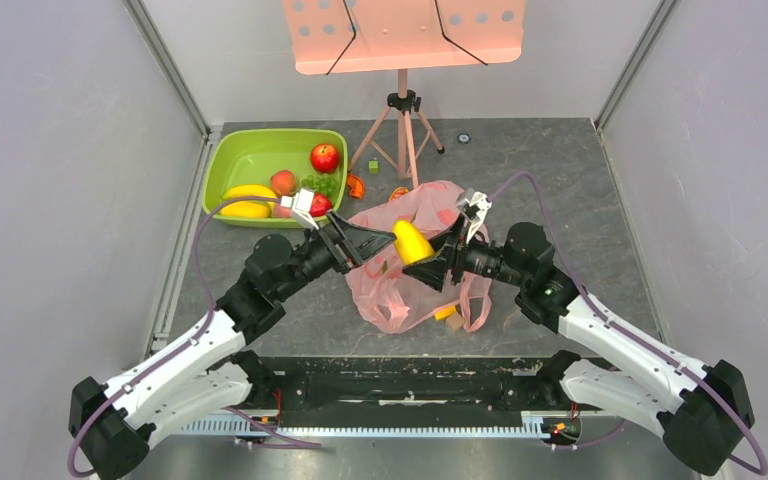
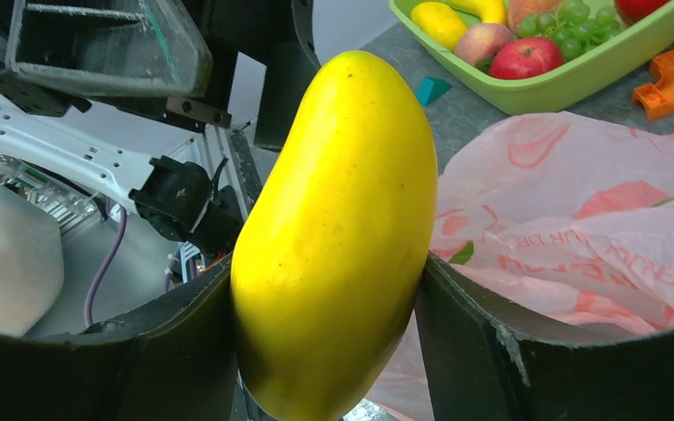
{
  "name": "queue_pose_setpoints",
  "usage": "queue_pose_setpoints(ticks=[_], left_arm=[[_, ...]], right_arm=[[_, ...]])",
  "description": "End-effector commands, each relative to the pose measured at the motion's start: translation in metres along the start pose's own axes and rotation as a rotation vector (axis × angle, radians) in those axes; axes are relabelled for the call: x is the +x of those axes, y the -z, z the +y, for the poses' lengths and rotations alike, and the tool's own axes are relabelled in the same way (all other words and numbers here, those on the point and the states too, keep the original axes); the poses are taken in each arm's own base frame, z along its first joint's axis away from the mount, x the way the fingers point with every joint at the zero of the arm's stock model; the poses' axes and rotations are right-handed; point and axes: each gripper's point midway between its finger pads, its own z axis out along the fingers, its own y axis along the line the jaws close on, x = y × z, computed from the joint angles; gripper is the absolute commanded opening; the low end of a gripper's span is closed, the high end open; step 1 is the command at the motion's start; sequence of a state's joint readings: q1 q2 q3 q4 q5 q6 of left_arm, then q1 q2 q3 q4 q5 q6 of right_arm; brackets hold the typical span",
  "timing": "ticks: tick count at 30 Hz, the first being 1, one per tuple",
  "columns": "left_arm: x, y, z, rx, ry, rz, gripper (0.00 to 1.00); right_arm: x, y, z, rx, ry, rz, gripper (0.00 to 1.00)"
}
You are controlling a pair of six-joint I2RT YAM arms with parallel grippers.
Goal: Take the fake fruits out of the plastic bag
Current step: Take out the fake fruit from the plastic bag.
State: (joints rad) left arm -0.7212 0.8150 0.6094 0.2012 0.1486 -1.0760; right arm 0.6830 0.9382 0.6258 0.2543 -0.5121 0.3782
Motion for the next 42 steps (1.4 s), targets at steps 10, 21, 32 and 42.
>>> queue_pose_setpoints(ticks=[10, 21, 32, 42], left_arm=[[0.008, -0.02, -0.023, 0.068, 0.024, -0.021, 0.99], [0.019, -0.025, -0.028, 0.074, 0.036, 0.011, 0.83], [0.029, -0.03, -0.024, 0.058, 0.069, 0.046, 0.48], [0.021, -0.026, -0.02, 0.012, 0.029, 0.01, 0.27]], right_arm=[[-0.01, -0.01, 0.026, -0.124, -0.002, -0.028, 0.47], [-0.01, -0.013, 0.027, -0.129, -0.003, -0.033, 0.47], [-0.003, -0.014, 0.022, -0.106, 0.001, -0.015, 0.49], [-0.001, -0.01, 0.017, -0.077, 0.036, -0.005, 0.74]])
